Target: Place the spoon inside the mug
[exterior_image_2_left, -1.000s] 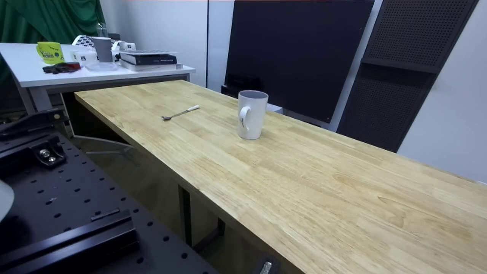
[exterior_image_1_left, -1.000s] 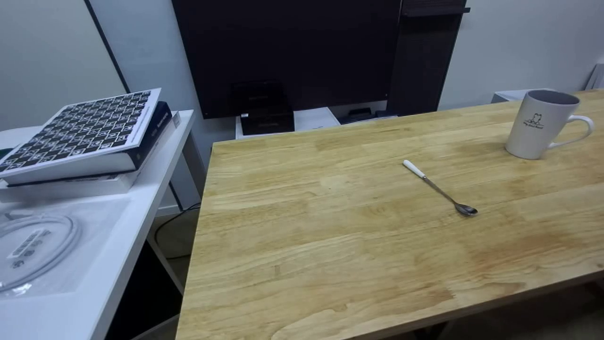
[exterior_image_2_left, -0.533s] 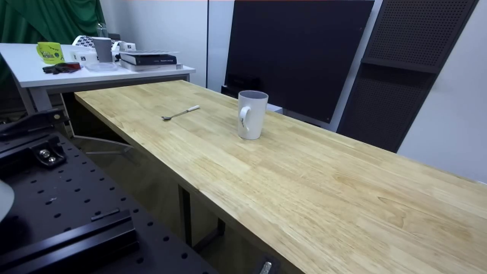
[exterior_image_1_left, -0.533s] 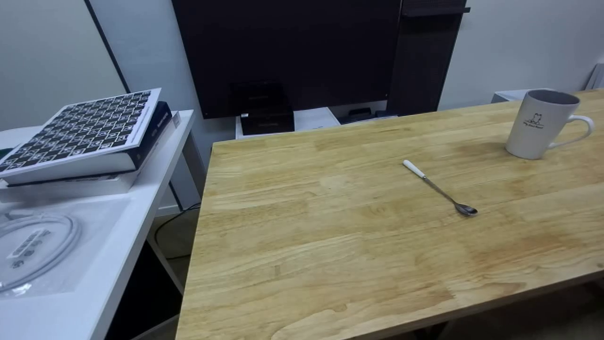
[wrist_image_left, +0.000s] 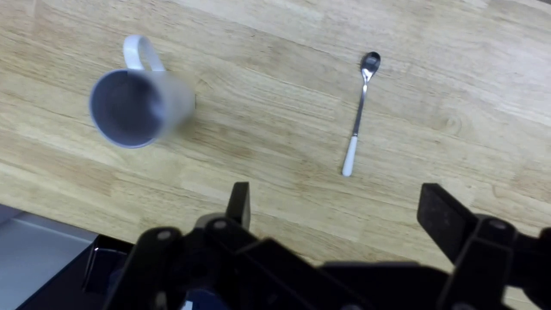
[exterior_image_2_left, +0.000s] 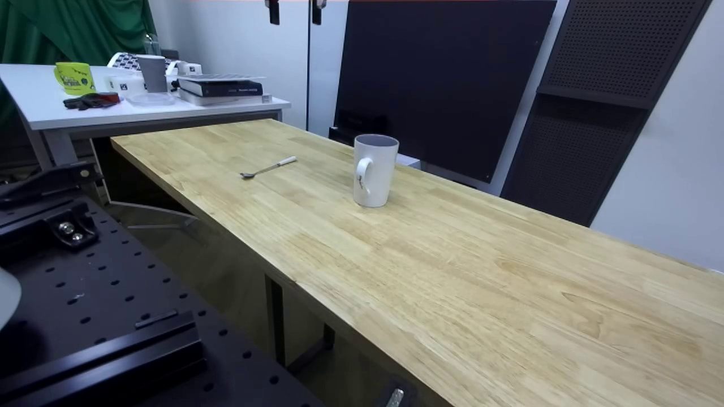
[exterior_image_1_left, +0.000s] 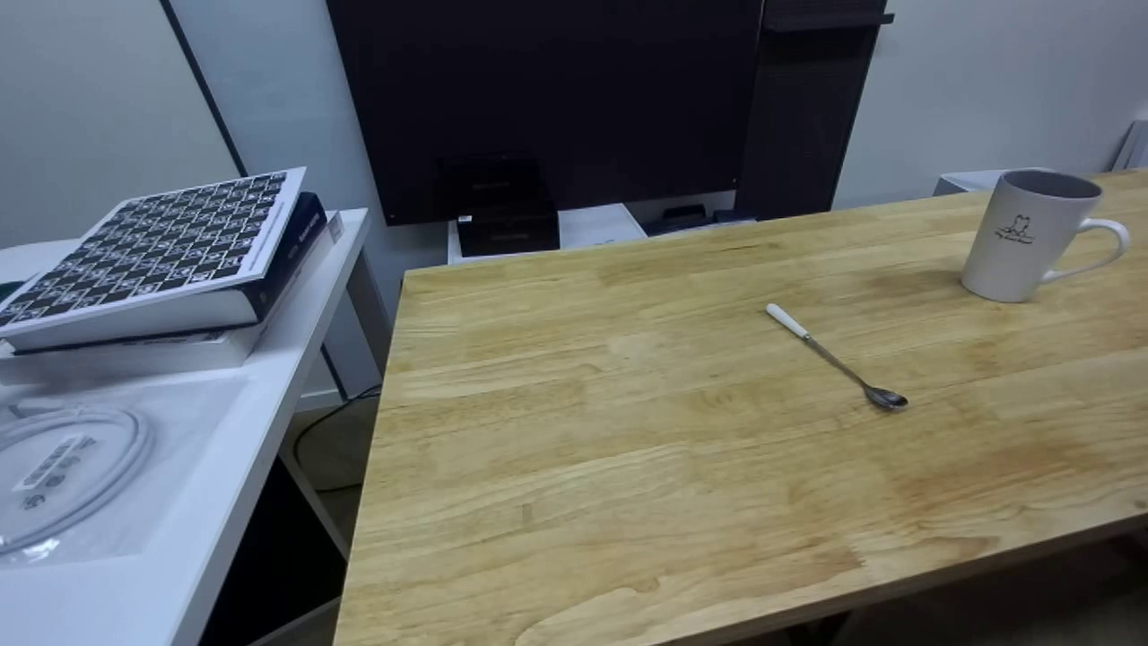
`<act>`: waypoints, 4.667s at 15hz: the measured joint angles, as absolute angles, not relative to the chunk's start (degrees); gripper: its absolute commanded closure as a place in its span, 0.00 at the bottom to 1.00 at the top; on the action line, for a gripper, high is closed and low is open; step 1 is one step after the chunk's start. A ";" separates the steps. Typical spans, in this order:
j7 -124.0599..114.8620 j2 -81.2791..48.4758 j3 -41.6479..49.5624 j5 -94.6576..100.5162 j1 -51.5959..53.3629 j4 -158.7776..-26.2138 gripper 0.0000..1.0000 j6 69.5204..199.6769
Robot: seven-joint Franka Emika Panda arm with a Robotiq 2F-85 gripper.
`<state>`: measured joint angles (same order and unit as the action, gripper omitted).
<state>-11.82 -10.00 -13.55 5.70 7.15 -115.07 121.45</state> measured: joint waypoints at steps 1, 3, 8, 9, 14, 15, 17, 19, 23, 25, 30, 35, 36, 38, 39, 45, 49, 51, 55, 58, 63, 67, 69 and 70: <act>-11.82 -12.57 -13.44 4.47 7.84 -113.22 0.00 121.41; -11.88 -17.31 -13.11 3.01 9.52 -109.75 0.00 121.01; -11.50 -18.69 -12.07 2.96 10.66 -109.01 0.00 121.38; -11.50 -18.51 -12.03 2.95 10.66 -109.02 0.00 121.36; -12.79 -19.30 -10.36 4.37 11.92 -108.87 0.00 121.84; -13.13 -20.30 -9.66 4.67 12.14 -108.66 0.00 122.18; -13.21 -23.24 -8.48 4.71 12.25 -107.69 0.00 123.44; -13.17 -26.57 -7.74 4.66 12.31 -106.20 0.00 125.29; -12.93 -33.13 -7.42 4.14 12.42 -103.49 0.00 133.35; -12.95 -36.30 -7.09 4.16 13.09 -102.41 0.00 137.58; -13.26 -43.13 -6.84 3.01 15.85 -99.62 0.00 142.12; -15.15 -45.60 -5.34 2.05 18.40 -99.25 0.00 144.31; -15.76 -45.83 -4.86 2.05 18.79 -99.32 0.00 144.93; -16.57 -46.31 -3.85 2.05 19.41 -99.52 0.00 146.37; -16.90 -46.54 -3.36 2.06 19.66 -99.68 0.00 146.96; -18.06 -48.15 -1.80 2.05 20.41 -99.82 0.00 148.10; -18.94 -49.03 -1.56 2.06 21.29 -99.64 0.26 148.10; -19.35 -49.37 -1.33 2.06 21.91 -99.59 0.40 148.07; -20.66 -49.56 -0.24 2.12 23.48 -99.58 0.67 147.71; -21.82 -49.55 0.65 2.18 24.36 -99.46 0.88 147.39; -23.50 -49.48 1.77 2.17 24.46 -99.22 0.96 146.68; -24.06 -48.59 3.29 2.17 24.15 -98.69 0.96 143.61; -24.06 -47.13 4.37 2.43 24.06 -98.08 0.96 141.23; -24.07 -46.06 4.88 2.79 24.05 -97.72 0.96 139.89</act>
<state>-24.07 -46.06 4.88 2.79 24.05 -97.72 139.89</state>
